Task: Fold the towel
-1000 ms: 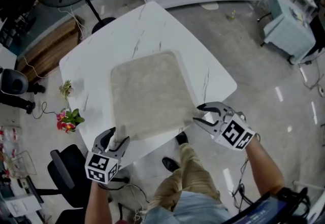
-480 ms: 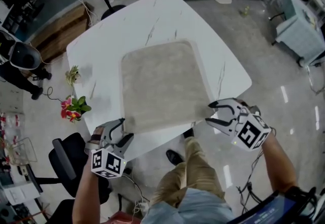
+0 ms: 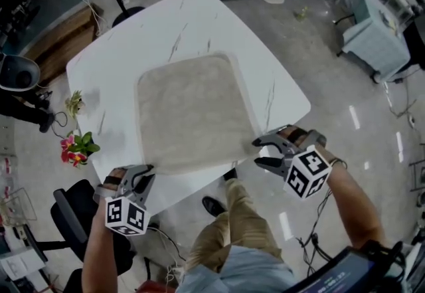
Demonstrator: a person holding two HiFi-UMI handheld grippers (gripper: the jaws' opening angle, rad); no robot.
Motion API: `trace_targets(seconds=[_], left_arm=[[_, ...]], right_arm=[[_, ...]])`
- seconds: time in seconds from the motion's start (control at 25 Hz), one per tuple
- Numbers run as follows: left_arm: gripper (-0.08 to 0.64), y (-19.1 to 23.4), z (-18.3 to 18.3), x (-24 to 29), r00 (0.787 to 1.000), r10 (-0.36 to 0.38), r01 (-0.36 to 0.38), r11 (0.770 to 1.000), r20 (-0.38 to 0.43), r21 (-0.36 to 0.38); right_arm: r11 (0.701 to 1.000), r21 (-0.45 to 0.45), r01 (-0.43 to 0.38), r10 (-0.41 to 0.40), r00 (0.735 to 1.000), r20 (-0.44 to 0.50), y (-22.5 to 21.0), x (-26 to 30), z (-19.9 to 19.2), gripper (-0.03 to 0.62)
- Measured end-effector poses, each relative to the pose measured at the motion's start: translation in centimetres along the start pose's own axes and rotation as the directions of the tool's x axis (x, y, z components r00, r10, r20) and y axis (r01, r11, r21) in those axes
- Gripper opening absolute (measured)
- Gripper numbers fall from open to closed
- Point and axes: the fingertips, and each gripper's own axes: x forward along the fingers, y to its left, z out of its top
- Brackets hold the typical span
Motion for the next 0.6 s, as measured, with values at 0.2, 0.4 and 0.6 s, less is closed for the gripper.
trace_targets(seconds=[0.2, 0.4, 0.6], left_arm=[[0.049, 0.1, 0.2, 0.0, 1.0, -0.003, 0.004, 1.0, 0.019, -0.007], [0.041, 0.3, 0.5, 0.0, 0.999, -0.005, 0.006, 1.0, 0.035, -0.03], [0.038, 0.1, 0.5, -0.2, 0.999, -0.016, 0.02, 0.995, 0.047, -0.097]], right_arm=[[0.997, -0.077, 0.009, -0.015, 0.997, -0.073, 0.5, 1.2, -1.8, 0.172], [0.999, -0.051, 0.016, -0.019, 0.998, -0.056, 0.8, 1.1, -1.9, 0.087], [0.996, 0.044, 0.077, -0.077, 0.997, 0.004, 0.1, -0.3, -1.1, 0.04]])
